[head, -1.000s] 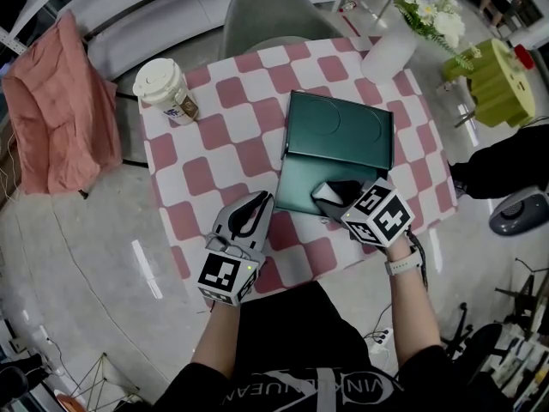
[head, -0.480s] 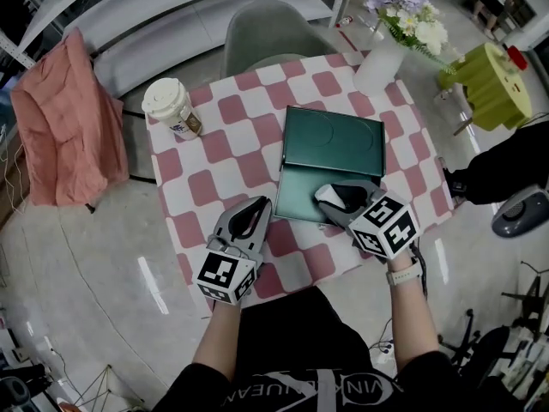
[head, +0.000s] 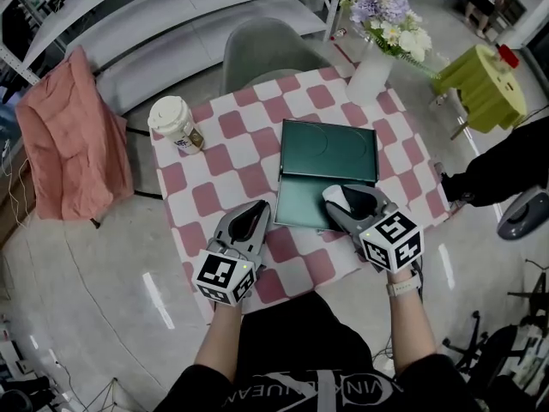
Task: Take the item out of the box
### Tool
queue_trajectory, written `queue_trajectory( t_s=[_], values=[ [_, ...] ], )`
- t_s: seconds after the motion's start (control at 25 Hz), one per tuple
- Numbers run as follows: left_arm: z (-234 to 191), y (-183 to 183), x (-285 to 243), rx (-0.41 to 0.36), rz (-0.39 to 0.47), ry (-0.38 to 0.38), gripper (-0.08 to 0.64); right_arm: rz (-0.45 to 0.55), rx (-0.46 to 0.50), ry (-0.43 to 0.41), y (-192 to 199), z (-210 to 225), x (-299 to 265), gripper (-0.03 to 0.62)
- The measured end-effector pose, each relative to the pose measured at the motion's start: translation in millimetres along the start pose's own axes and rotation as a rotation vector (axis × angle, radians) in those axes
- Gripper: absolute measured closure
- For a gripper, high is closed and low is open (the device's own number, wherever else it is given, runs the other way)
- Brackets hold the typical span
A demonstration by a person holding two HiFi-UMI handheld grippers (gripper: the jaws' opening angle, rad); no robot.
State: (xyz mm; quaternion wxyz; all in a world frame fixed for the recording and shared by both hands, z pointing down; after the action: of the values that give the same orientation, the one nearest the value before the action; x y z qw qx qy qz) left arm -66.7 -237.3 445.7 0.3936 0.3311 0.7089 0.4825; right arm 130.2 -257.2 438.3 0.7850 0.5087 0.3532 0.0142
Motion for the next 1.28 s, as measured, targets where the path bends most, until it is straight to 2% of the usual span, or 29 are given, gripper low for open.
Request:
queue_trajectory(
  t_s=[0.6,1.28],
  values=[
    [6.7,-26.0,2.3,0.002,0.036,0.026,0.535,0.257,0.038,0.133,-19.5,-13.4,44.4,0.425],
    [20.8,-54.7,0.9,-0.023,0.082,0.060,0.535,0.369,0.074,0.225,-32.3,-19.3,71.0,0.425]
  ],
)
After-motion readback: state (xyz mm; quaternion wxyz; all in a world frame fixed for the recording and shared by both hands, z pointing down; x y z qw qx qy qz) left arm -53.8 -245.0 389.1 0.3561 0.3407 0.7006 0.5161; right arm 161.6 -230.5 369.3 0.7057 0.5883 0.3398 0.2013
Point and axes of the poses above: the fingertips, and each gripper's own axes: x backward along the fingers, z to its right, y out of its underside, the point moved 5 cm from there along x, backward along the fingers, and after that the axes turned 10 degrees about -y, right-handed, at the moved point
